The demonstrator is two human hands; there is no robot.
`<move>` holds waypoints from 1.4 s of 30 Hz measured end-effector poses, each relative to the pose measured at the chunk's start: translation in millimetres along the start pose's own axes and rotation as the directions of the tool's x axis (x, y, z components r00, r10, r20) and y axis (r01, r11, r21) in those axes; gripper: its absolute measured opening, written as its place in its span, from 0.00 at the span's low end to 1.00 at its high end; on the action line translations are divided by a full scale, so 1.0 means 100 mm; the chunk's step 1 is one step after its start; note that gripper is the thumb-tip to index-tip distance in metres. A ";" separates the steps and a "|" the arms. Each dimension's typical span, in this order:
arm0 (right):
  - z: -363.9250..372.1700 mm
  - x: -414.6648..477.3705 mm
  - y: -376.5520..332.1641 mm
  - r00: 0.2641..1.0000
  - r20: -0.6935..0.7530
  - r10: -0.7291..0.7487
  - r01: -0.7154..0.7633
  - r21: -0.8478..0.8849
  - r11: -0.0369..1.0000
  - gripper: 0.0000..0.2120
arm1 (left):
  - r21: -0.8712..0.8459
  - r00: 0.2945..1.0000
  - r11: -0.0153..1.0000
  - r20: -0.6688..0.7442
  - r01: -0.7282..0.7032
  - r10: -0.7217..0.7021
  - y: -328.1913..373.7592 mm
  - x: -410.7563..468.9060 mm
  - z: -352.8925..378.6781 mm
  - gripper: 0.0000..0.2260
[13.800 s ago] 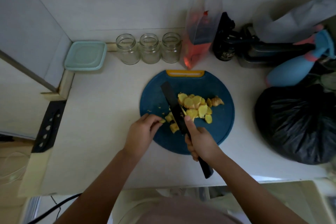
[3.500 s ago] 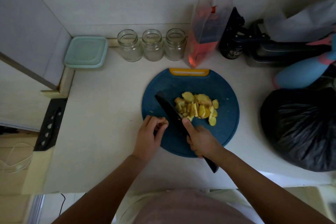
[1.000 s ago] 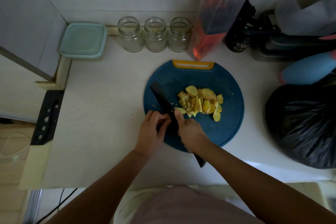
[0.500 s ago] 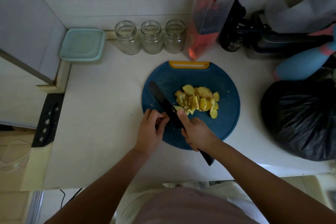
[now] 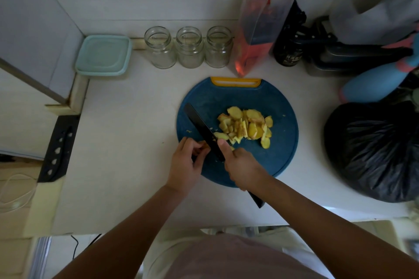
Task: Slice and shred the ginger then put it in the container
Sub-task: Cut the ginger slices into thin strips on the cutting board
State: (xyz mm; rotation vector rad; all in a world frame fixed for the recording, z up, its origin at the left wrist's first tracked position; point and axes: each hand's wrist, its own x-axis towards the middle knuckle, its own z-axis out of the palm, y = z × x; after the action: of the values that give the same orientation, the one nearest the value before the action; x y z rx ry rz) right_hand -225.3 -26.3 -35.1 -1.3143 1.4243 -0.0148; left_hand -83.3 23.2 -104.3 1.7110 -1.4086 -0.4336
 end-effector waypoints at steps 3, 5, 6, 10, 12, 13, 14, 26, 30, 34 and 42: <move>0.00 -0.01 -0.03 1.000 -0.001 0.016 -0.016 -0.014 1.000 0.28 | 0.004 1.000 1.000 0.001 -0.001 0.001 0.00 0.00 0.00 0.07; -0.02 -0.02 -0.04 1.000 0.018 0.014 -0.013 -0.049 0.999 0.26 | 0.006 1.000 1.000 0.006 -0.001 0.001 -0.01 0.00 0.00 0.07; -0.03 -0.02 -0.05 1.000 0.025 0.019 -0.017 -0.073 0.997 0.25 | 0.003 1.000 1.000 0.008 0.003 -0.003 0.00 0.00 0.00 0.07; 0.06 0.03 -0.01 0.997 0.042 0.062 -0.063 0.014 0.998 0.23 | -0.001 1.000 1.000 0.021 0.010 -0.010 -0.01 0.00 0.00 0.06; 0.13 0.09 0.02 0.998 0.041 0.055 -0.056 0.021 0.998 0.21 | -0.004 0.999 1.000 0.033 0.003 -0.003 0.00 0.00 0.00 0.05; 0.16 0.10 0.02 0.998 0.039 0.053 -0.054 0.024 0.998 0.21 | -0.003 0.999 1.000 0.034 0.000 0.000 0.00 -0.01 0.00 0.04; 0.17 0.11 0.02 0.998 0.032 0.054 -0.055 0.027 0.998 0.22 | -0.001 0.999 1.000 0.034 -0.003 0.003 0.00 -0.01 -0.01 0.04; -0.12 0.01 0.01 0.987 0.078 0.144 -0.159 0.265 0.951 0.27 | -0.029 0.999 0.999 0.030 0.043 -0.042 0.00 0.01 -0.01 0.05; -0.17 -0.05 -0.01 0.989 0.138 0.061 -0.087 0.192 0.978 0.28 | -0.026 0.999 0.999 0.023 0.038 -0.038 -0.01 0.01 -0.01 0.05; -0.16 -0.07 -0.02 0.989 0.143 0.025 -0.047 0.155 0.987 0.29 | -0.037 0.999 0.999 0.026 0.031 -0.030 0.01 0.02 -0.02 0.05; -0.15 -0.04 -0.02 0.993 0.116 0.030 -0.044 0.125 0.991 0.30 | -0.042 0.999 0.998 0.007 0.039 -0.039 0.02 0.02 -0.03 0.05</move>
State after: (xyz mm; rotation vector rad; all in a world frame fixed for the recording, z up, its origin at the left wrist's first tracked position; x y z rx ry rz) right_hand -235.3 -33.7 -25.6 -1.1655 1.3285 -0.0056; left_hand -81.6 22.3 -100.4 1.7065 -1.3633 -0.4877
